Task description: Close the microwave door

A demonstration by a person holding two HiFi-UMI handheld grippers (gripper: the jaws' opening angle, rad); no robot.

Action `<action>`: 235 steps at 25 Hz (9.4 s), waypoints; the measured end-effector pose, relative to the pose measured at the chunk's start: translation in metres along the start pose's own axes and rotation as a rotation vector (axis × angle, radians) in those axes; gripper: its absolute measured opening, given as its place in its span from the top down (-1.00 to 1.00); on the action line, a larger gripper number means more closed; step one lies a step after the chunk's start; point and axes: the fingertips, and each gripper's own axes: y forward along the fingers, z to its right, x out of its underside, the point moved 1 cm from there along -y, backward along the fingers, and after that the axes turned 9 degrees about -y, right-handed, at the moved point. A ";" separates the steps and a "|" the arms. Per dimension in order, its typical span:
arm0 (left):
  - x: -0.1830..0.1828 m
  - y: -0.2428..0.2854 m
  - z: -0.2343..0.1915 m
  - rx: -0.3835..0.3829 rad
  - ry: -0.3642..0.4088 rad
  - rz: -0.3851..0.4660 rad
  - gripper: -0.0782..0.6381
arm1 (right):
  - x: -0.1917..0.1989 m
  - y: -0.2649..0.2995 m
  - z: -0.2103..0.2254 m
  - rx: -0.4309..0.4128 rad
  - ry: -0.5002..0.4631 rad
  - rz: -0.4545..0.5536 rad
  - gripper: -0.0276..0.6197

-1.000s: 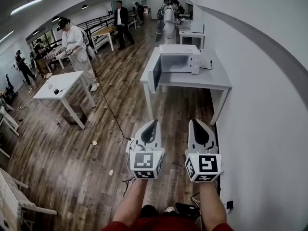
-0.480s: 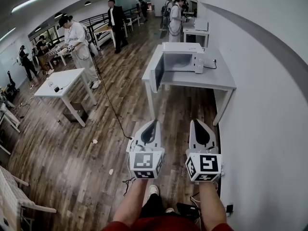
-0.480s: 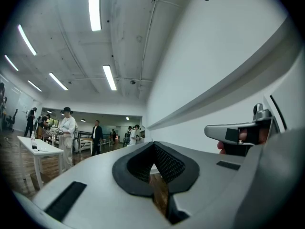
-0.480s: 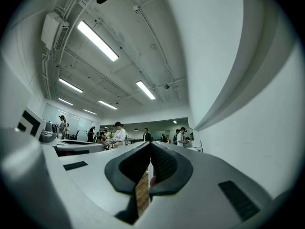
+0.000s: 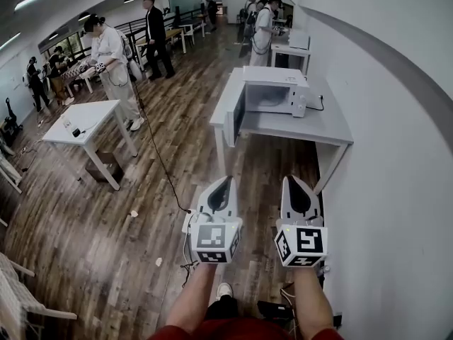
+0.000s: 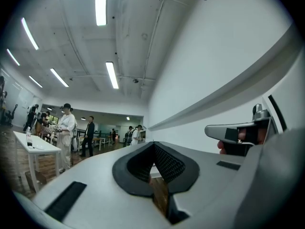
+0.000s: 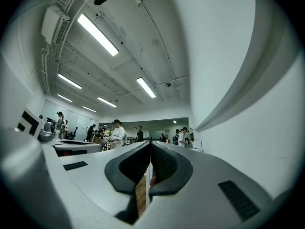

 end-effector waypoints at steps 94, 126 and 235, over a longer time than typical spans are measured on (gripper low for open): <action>0.227 0.429 -0.280 -0.045 -0.017 -0.302 0.71 | 0.254 0.472 0.033 -0.103 0.046 -0.256 0.83; 0.253 0.507 -0.128 0.363 -0.016 -0.239 0.71 | 0.271 0.435 0.159 0.254 0.002 -0.283 0.83; 0.109 0.680 -0.138 -0.025 0.015 -0.106 0.71 | 0.222 0.592 0.291 -0.034 0.020 -0.038 0.83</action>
